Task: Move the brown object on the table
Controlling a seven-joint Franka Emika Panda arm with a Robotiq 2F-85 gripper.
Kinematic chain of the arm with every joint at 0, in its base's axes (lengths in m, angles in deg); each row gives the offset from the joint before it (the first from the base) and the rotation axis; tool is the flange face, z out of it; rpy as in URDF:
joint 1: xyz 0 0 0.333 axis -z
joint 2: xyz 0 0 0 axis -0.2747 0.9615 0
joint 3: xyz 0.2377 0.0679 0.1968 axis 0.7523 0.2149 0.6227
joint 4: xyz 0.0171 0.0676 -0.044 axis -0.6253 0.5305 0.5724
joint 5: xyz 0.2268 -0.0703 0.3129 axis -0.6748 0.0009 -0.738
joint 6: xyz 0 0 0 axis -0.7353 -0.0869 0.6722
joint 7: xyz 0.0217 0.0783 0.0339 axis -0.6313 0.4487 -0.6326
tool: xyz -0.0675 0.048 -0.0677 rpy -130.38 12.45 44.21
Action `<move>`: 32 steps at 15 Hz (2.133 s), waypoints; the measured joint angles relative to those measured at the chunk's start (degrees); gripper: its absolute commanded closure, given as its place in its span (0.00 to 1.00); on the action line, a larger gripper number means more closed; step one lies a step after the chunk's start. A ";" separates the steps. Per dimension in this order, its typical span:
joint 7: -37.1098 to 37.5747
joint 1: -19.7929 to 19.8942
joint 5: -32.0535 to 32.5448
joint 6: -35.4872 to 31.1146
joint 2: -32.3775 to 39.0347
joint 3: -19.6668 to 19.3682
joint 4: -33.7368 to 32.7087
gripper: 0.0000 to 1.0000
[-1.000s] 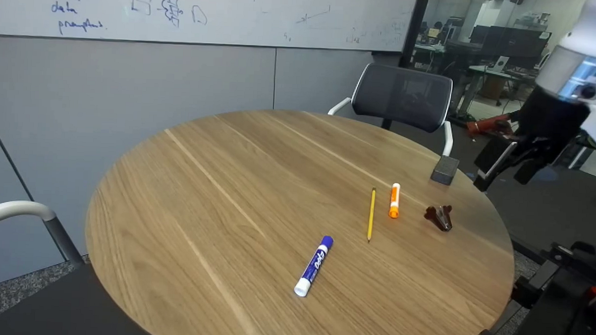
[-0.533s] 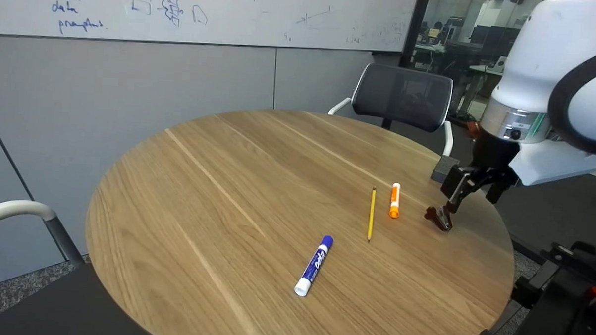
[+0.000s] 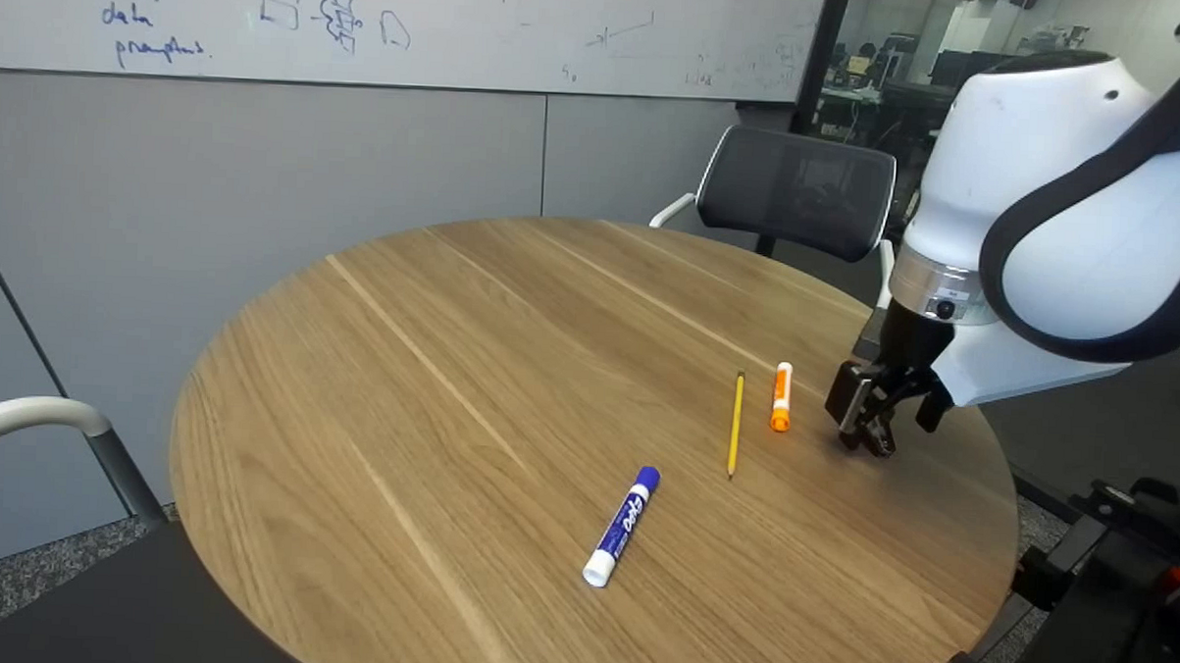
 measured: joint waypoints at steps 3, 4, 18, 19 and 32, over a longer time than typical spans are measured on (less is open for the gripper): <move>0.00 -0.27 -1.77 0.00 2.20 0.00 -3.08 0.58; 0.00 -0.31 -2.14 0.00 2.83 0.00 -4.07 0.66; -4.27 -4.89 4.64 3.50 -9.83 -1.72 9.91 0.93; -4.27 -5.75 6.32 2.88 -11.98 -1.77 13.09 0.93; -4.22 -10.37 0.33 -5.58 -9.84 11.59 9.47 0.93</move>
